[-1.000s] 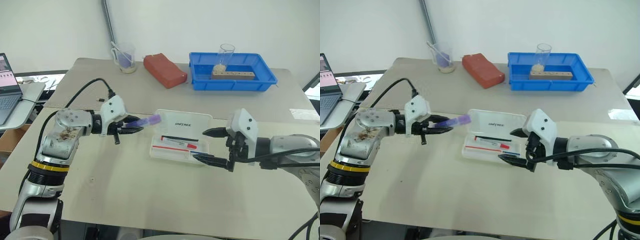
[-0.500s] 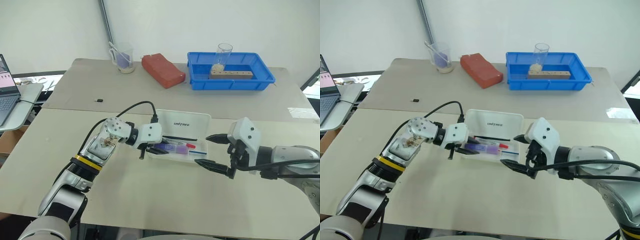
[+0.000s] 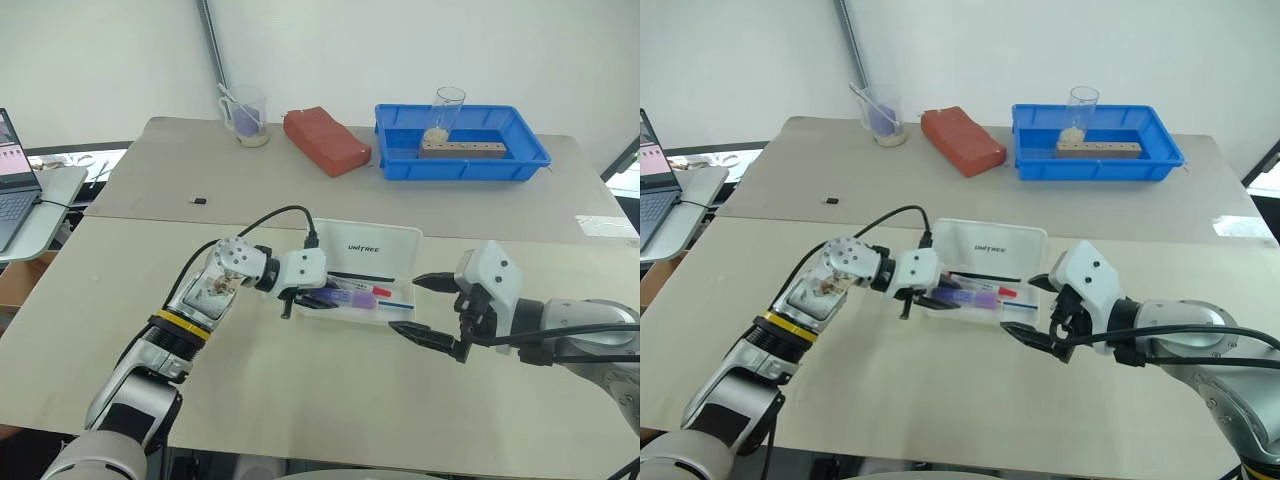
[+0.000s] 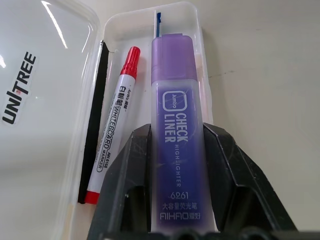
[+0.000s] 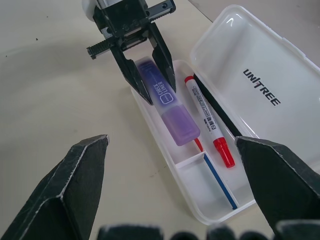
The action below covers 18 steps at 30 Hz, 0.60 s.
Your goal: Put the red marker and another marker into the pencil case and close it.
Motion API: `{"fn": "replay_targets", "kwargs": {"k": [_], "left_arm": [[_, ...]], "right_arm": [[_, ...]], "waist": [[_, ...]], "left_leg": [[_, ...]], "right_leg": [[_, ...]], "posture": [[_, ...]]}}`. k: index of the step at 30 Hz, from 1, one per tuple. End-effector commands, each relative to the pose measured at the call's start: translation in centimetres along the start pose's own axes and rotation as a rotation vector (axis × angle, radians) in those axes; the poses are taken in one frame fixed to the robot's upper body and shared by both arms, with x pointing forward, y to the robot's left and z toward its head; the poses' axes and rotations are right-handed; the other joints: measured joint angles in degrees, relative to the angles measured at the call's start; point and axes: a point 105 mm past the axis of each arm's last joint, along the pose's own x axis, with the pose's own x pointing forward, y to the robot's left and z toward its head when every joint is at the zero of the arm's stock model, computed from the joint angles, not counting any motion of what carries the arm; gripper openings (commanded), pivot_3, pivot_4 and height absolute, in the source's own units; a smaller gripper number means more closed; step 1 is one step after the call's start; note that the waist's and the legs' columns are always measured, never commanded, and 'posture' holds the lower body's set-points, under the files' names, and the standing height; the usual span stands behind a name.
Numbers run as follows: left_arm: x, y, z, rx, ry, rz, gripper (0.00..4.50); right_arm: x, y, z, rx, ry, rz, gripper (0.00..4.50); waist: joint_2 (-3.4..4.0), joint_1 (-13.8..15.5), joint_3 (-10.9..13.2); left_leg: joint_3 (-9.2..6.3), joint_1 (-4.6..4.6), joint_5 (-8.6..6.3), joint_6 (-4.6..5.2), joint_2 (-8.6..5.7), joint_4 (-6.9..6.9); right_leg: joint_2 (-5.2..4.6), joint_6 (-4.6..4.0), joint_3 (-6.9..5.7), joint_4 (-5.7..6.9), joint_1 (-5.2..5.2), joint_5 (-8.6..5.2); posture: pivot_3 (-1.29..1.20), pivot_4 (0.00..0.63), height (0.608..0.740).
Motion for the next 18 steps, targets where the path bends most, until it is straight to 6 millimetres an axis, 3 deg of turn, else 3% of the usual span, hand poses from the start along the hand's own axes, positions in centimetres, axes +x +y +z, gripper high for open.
{"fn": "replay_targets", "kwargs": {"k": [1, 4, 5, 10, 15, 18], "left_arm": [[-0.2, 0.3, 0.9, 0.033, -0.02, 0.01, 2.75], [-0.2, 0.1, 1.0, 0.032, -0.022, 0.006, 4.28], [-0.3, 0.2, 1.1, 0.033, -0.025, 0.006, 4.46], [-2.4, 1.0, 2.3, 0.041, -0.046, 0.024, 4.46], [-5.9, 2.9, 5.9, 0.093, -0.128, 0.077, 4.46], [-6.5, 3.9, 8.5, 0.105, -0.208, 0.102, 4.46]], "right_arm": [[-0.5, -0.1, 0.7, -0.043, -0.025, -0.023, 4.5], [-0.6, -0.2, 0.7, -0.042, -0.022, -0.027, 4.5], [-0.6, -0.4, 0.6, -0.041, -0.02, -0.03, 4.5], [-1.3, -1.6, 0.2, -0.035, 0.003, -0.066, 4.5], [-3.6, -6.2, -2.3, -0.014, 0.089, -0.232, 4.5], [-4.9, -8.7, -4.4, -0.006, 0.152, -0.295, 4.5]], "waist": [[0.0, 0.02, 0.0], [0.0, 0.01, 0.0], [0.0, 0.01, 0.0], [-0.01, -0.01, 0.01], [-0.03, 0.19, 0.02], [0.0, 0.51, 0.01]], "left_leg": [[0.0, 0.0, 0.0, 0.0, 0.0, 0.0], [0.0, 0.0, 0.0, 0.0, 0.0, 0.0], [0.0, 0.0, 0.0, 0.0, 0.0, 0.0], [0.0, 0.01, 0.0, 0.0, 0.0, 0.0], [0.0, 0.0, 0.0, 0.0, 0.0, 0.02], [0.0, 0.01, 0.0, 0.0, -0.02, 0.16]], "right_leg": [[0.0, 0.0, 0.0, 0.0, 0.0, 0.0], [0.0, 0.01, 0.0, 0.0, 0.0, 0.0], [0.0, 0.01, 0.0, 0.0, 0.01, 0.0], [0.0, 0.01, 0.0, 0.0, 0.01, 0.0], [0.0, 0.02, -0.03, 0.0, 0.03, -0.01], [-0.01, 0.3, -0.03, -0.06, 0.16, -0.17]], "posture": [[0.0, 0.15, 0.74], [0.0, 0.15, 0.74], [0.0, 0.15, 0.74], [0.0, 0.15, 0.74], [0.0, 0.15, 0.74], [0.0, 0.15, 0.74]]}}
